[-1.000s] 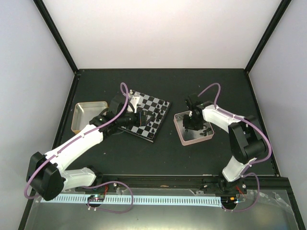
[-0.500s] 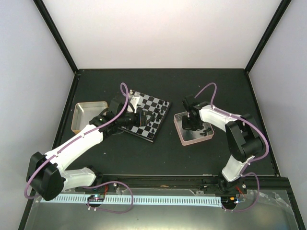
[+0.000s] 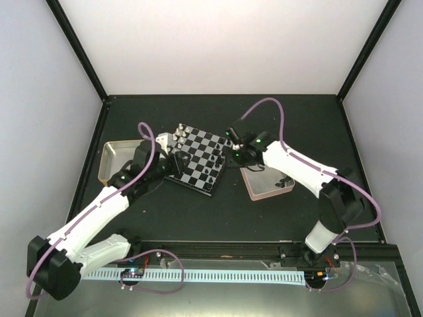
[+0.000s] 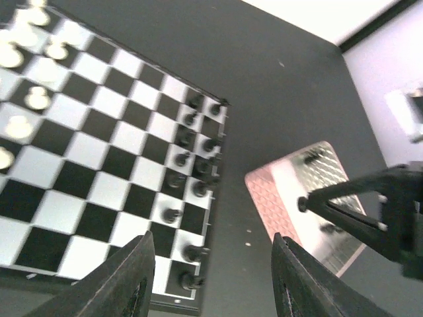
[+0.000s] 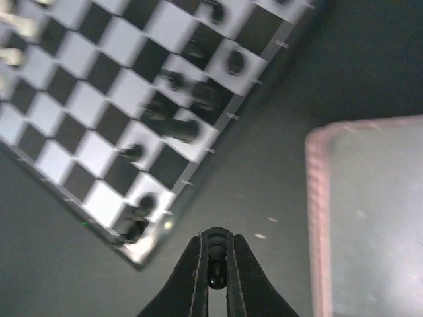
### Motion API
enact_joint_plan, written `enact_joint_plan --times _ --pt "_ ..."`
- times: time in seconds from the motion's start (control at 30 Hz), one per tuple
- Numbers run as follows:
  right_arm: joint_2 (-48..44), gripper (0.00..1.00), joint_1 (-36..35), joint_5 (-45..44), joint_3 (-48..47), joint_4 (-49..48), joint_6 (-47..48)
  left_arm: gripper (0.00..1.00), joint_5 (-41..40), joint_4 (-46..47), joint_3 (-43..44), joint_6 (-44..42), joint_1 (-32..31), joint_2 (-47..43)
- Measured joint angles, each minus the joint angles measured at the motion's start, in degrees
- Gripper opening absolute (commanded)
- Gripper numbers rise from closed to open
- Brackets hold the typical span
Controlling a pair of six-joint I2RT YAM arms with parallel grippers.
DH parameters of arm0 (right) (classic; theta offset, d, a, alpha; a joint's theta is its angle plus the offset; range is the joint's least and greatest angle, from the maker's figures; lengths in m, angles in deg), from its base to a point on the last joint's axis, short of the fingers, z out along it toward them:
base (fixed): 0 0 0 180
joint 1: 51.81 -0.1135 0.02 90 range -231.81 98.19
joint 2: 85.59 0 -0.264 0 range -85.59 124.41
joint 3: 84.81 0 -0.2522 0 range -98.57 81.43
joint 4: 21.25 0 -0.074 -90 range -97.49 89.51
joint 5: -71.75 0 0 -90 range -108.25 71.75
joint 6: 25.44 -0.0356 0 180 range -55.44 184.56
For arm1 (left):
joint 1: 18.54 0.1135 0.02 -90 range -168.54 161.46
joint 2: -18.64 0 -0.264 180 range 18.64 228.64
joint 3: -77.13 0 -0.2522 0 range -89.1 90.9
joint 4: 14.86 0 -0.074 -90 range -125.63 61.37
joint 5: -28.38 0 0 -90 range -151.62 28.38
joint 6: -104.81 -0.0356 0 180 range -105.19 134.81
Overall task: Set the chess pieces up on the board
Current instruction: Place the chess piece on the chessboard.
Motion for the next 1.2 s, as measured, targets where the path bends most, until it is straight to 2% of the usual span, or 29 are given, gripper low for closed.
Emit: enact_joint_plan --times 0.2,0.4,0.6,1.0,1.2 --pt "9.51 0.02 -7.82 -0.31 -12.87 1.09 0.46 0.52 -5.95 -0.24 -5.75 3.98 3.80 -8.15" --pt "20.00 0.02 -12.74 -1.77 -21.09 4.15 1.01 0.53 -10.16 -0.90 -8.15 6.62 6.58 -14.71" --pt "26.23 0.02 -13.53 -3.52 -24.37 6.84 1.66 0.54 -11.82 -1.64 -9.70 8.20 7.91 -17.14" --pt "31.71 0.03 -13.53 -3.82 -28.68 8.35 2.60 0.54 -12.11 -2.29 -9.94 8.98 8.79 -17.49" --pt "33.09 0.12 -13.53 -3.98 -29.35 8.81 2.60 0.54 -12.11 -2.34 -9.94 8.98 9.07 -18.34"
